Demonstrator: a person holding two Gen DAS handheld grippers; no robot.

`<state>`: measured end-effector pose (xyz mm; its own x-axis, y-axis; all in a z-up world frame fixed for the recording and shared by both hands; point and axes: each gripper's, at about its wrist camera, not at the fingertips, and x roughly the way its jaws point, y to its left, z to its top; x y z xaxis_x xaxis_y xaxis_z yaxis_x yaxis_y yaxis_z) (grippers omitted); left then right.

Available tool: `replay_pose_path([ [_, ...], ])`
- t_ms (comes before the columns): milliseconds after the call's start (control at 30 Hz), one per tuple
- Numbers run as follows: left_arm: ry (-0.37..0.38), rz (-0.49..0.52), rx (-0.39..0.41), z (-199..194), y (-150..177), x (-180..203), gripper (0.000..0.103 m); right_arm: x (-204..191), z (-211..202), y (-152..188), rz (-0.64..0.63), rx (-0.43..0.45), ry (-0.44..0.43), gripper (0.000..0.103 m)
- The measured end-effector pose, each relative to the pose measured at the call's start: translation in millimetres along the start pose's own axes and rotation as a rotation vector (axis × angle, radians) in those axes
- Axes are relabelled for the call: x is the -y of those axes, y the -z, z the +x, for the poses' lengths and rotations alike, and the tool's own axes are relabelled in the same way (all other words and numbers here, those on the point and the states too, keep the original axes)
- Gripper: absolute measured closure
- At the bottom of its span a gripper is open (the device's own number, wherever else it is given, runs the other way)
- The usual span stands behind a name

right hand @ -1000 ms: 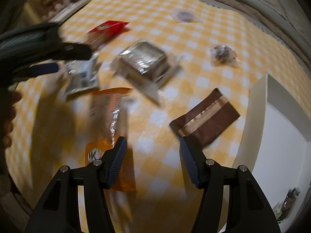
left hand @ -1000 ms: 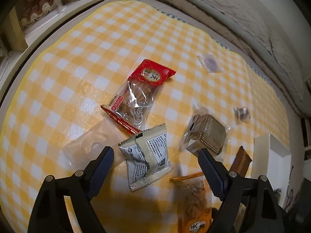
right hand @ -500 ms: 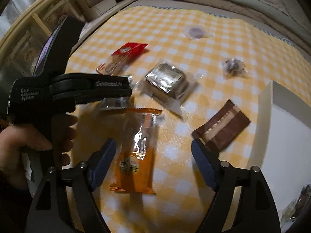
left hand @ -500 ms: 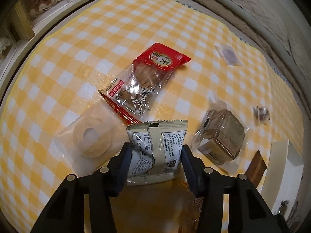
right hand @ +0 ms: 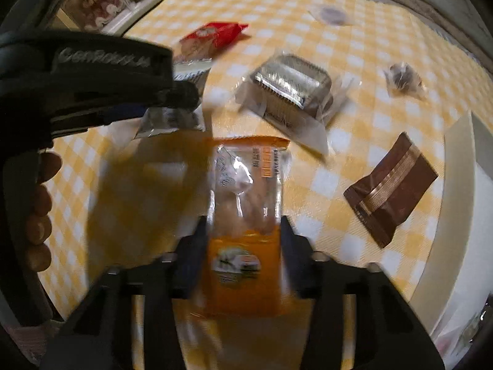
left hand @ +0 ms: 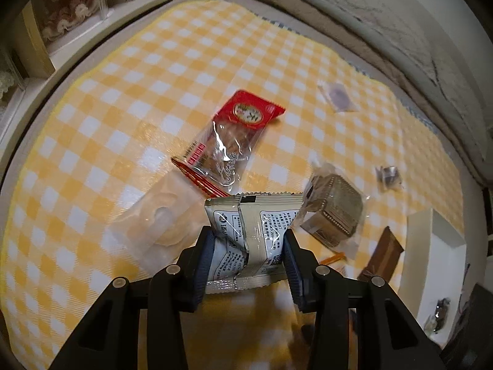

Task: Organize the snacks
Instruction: 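Grasp the white-grey printed packet with the left tool while the right tool grasps the orange packet, then carry the printed packet and orange packet with both tools over the tray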

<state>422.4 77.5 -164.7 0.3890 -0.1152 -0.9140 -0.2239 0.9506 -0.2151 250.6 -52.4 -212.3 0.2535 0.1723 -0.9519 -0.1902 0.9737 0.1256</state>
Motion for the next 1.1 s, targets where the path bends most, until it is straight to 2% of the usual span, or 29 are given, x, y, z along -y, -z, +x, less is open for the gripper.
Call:
replay_pose_path([
  [233,0.032,0.046,0.073,-50,18,-2,0.06,11,-47,-4,0.042,0.147,0.028,0.065],
  [433,0.061,0.125,0.138,-93,40,9,0.06,19,-96,1,0.054,0.279,0.076,0.065],
  [567,0.075,0.182,0.173,-119,57,21,0.06,25,-123,4,0.067,0.337,0.099,0.065],
  [700,0.07,0.246,0.213,-140,73,38,0.06,36,-145,13,0.081,0.375,0.123,0.065],
  [833,0.105,0.294,0.251,-158,90,54,0.06,55,-164,23,0.11,0.406,0.146,0.065],
  [1100,0.162,0.375,0.276,-165,107,90,0.06,99,-194,43,0.186,0.463,0.182,0.065],
])
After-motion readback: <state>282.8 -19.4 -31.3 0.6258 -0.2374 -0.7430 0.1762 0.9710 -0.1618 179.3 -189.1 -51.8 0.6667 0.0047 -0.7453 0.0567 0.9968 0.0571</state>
